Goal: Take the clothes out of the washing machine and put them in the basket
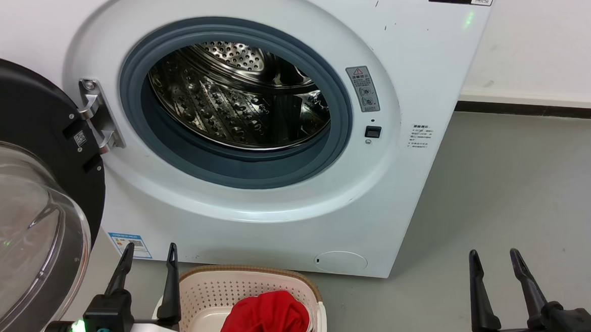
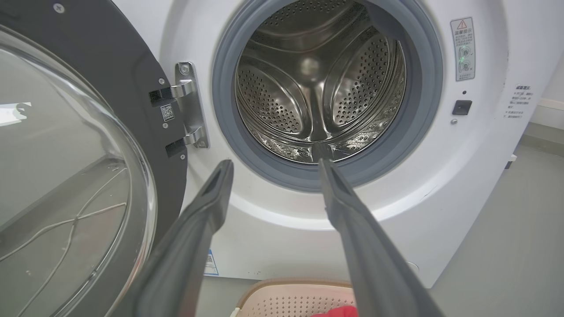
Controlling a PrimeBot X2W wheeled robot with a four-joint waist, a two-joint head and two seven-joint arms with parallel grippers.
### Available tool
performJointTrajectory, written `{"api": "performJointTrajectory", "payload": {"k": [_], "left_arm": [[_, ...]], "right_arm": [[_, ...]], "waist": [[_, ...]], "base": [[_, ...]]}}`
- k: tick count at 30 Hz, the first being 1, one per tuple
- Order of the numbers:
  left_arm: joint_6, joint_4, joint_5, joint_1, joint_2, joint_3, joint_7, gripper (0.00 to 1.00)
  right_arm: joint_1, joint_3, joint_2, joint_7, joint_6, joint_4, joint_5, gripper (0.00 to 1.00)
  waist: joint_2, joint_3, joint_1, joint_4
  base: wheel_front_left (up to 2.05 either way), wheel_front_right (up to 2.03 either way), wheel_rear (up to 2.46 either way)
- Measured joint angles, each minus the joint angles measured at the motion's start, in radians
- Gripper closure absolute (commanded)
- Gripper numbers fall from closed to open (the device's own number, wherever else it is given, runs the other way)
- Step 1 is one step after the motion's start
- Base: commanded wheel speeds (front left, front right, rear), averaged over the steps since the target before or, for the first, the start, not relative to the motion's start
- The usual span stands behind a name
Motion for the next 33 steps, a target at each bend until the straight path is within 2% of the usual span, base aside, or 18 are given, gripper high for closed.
{"api": "performJointTrajectory", "payload": {"k": [9, 10, 16, 33], "left_arm": [[0.000, 0.008, 0.000, 0.004, -0.001, 0.000, 0.000, 0.00], [0.000, 0.010, 0.000, 0.004, -0.001, -0.001, 0.000, 1.00], [0.000, 0.067, -0.013, 0.024, -0.003, 0.000, 0.011, 1.00], [-0.032, 0.090, -0.350, -0.009, -0.003, 0.023, 0.091, 1.00]], "right_arm": [[0.003, 0.006, 0.000, 0.000, 0.000, -0.001, 0.000, 0.00], [0.003, 0.005, 0.000, 0.000, 0.000, 0.001, 0.000, 1.00], [0.009, 0.008, 0.000, 0.007, 0.000, 0.049, 0.011, 1.00], [-0.017, 0.008, -0.012, 0.070, 0.000, 0.084, 0.357, 1.00]], "waist": [[0.0000, 0.000, 0.0000, -0.003], [0.0000, 0.000, 0.0000, -0.003], [0.0000, 0.000, 0.0000, -0.003], [0.0000, 0.003, 0.0002, -0.004]], "base": [[0.00, 0.00, 0.00], [0.00, 0.00, 0.00], [0.00, 0.00, 0.00], [0.00, 0.00, 0.00]]}}
